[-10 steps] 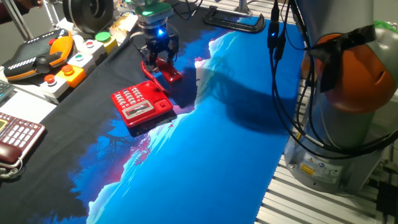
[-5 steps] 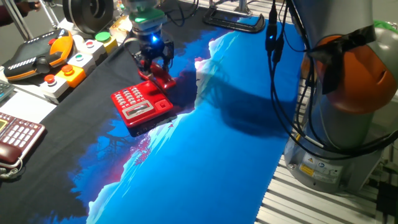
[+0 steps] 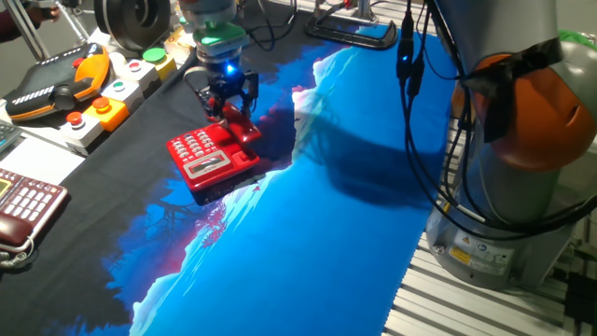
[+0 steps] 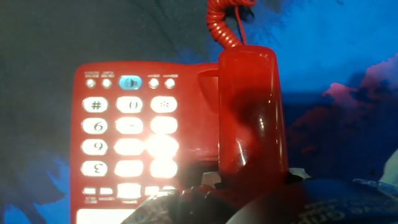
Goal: Place the handset of the telephone on the corresponding phone cradle
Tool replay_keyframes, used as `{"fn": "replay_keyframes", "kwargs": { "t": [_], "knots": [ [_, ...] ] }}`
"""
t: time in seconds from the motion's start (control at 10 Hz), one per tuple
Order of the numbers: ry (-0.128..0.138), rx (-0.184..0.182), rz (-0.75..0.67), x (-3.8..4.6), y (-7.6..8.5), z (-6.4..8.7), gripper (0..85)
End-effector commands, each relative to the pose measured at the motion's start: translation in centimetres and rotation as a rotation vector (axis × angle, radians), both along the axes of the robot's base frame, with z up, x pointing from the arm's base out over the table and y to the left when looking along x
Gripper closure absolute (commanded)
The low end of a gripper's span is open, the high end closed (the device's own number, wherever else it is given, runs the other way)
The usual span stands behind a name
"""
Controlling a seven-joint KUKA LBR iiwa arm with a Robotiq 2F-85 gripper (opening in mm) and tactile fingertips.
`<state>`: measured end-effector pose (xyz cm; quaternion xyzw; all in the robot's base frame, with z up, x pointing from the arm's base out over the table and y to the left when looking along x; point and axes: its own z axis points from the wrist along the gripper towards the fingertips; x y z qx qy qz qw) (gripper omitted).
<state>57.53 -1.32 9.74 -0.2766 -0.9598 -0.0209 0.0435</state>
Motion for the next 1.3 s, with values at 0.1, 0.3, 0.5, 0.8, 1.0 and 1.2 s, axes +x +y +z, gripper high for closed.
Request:
{"fn": "replay_keyframes", "kwargs": {
  "t": [0.1,0.3,0.5,0.8,1.0,1.2],
  "knots": [
    [0.000,0.005,0.001,0.27,0.4,-0.1,84.3],
    [-0.004,0.005,0.006,0.47,0.9,-0.1,84.3],
    [-0.001,-0.009,0.009,0.63,1.8,0.1,84.3],
    [0.000,-0.026,0.020,0.27,2.1,-0.5,84.3],
    [0.000,-0.026,0.018,-0.05,2.2,-0.7,84.3],
    [-0.003,-0.029,0.022,-0.39,2.1,-1.0,84.3]
  ]
}}
